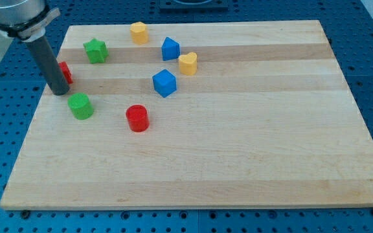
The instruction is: Move the red star diagonal to the green circle
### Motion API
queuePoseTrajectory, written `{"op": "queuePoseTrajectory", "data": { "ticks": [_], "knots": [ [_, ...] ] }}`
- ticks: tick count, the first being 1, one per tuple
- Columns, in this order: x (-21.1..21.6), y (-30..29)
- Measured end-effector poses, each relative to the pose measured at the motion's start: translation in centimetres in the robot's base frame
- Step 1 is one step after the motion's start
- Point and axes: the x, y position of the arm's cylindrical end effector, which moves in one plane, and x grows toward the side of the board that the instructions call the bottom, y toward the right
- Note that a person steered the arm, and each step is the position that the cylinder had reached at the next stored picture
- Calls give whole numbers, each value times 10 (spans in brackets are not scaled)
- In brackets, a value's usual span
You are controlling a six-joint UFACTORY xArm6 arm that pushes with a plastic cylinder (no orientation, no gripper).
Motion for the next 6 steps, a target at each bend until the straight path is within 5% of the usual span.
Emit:
{"op": "queuePoseTrajectory", "data": {
  "ticks": [6],
  "knots": [
    [-30,9]
  ]
}}
